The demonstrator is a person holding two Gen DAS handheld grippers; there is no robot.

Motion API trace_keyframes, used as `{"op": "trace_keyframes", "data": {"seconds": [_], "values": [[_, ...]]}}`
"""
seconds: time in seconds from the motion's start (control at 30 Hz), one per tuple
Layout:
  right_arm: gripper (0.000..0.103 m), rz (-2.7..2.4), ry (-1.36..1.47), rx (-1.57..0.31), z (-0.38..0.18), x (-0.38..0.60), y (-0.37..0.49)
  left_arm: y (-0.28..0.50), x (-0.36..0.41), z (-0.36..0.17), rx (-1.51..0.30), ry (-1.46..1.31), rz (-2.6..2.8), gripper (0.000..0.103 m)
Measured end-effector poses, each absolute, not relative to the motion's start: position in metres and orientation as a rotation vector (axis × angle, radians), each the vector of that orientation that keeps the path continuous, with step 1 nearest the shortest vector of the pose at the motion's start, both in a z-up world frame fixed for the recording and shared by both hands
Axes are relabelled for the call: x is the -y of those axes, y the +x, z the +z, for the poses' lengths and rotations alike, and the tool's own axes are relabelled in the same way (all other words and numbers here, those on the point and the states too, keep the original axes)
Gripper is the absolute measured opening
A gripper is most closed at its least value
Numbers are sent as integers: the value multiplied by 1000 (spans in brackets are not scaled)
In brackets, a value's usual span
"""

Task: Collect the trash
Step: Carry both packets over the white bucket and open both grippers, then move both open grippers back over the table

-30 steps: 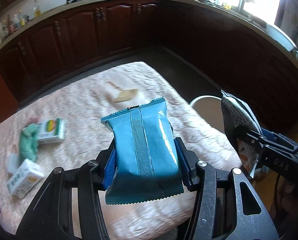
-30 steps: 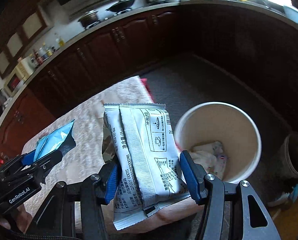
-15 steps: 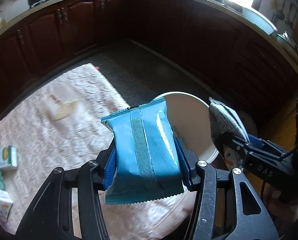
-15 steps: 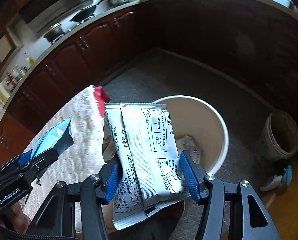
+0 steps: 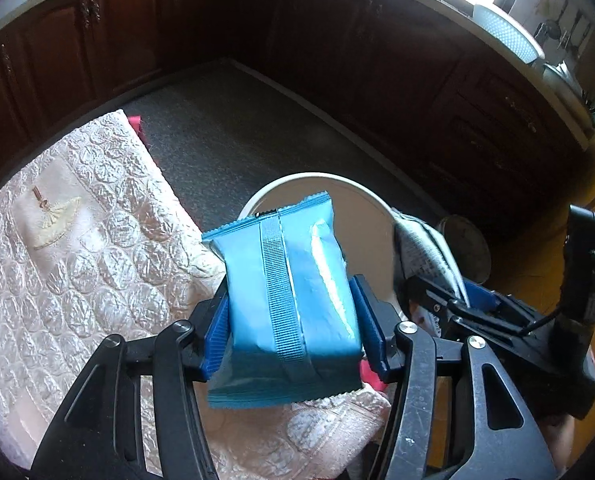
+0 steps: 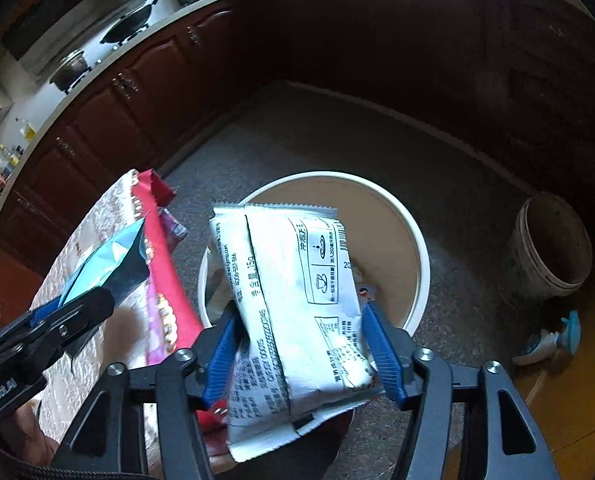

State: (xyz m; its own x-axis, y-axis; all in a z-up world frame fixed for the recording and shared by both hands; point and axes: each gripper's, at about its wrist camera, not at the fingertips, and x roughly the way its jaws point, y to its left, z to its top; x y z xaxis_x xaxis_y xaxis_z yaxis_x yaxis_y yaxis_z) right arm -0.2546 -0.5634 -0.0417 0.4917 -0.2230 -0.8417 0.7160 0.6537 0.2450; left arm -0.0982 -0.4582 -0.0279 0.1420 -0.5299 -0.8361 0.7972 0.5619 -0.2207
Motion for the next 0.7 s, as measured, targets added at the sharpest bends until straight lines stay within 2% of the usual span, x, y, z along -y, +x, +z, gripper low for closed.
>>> {"op": "trace_keyframes", "data": {"seconds": [0.03, 0.13, 0.7], "values": [[69, -631, 634, -883, -43, 565, -254, -96, 459, -30, -1043, 311, -973, 62], [69, -646, 638, -887, -47, 570, -256, -92, 458, -34, -1055, 294, -993, 70], [73, -622, 670, -887, -51, 563, -255, -97, 412, -12, -993, 264, -924, 70]]}}
